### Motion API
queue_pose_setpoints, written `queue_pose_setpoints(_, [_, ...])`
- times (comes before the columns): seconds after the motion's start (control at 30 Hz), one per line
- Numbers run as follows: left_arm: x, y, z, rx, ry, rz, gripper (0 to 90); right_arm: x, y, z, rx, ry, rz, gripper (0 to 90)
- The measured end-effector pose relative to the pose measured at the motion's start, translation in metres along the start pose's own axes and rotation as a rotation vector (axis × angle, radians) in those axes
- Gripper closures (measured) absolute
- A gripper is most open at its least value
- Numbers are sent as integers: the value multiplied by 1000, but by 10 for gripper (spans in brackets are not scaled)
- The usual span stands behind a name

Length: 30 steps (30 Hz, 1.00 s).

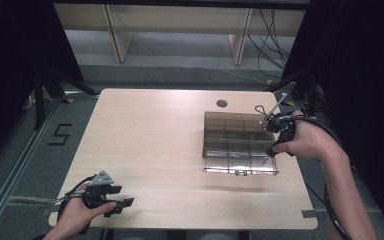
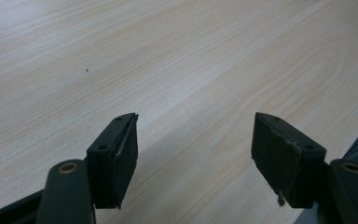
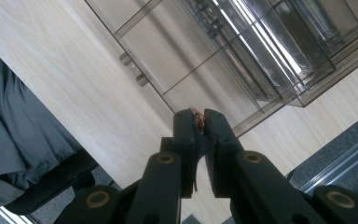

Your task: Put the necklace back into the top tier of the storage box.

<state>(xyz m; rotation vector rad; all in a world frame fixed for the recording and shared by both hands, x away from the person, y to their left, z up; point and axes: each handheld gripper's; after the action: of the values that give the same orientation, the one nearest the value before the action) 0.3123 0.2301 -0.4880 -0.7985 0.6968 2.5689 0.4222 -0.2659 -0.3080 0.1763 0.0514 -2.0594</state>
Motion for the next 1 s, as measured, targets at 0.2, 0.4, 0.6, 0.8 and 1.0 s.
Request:
queue_pose_setpoints(0.2, [0,0,0,0,0,1,315,-1,3,-2,6,-1,9,842])
queue_pose_setpoints(0.4, [0,0,0,1,0,0,315,-1,6,-5,-3,-8,-5,842])
queue_pose_setpoints(0.6, [0,0,0,0,0,0,314,0,8,-6,0,-9,-25,842])
queue_pose_setpoints(0.8, [0,0,0,0,1,-1,315,0,10,-9,-8,-7,-31,842])
queue_pose_setpoints(1.0, [0,0,0,0,0,-1,315,2,13,-12,1,-7,-43,841])
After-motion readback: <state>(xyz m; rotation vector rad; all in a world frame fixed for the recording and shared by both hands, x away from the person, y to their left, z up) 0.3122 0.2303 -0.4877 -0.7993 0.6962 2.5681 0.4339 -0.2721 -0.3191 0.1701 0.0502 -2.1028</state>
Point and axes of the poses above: each handheld gripper's, and its own axes: z roughly backward along the jaws, x roughly out of its underside, y roughly to its right, and after that the axes turned 14 degrees about z, right-handed
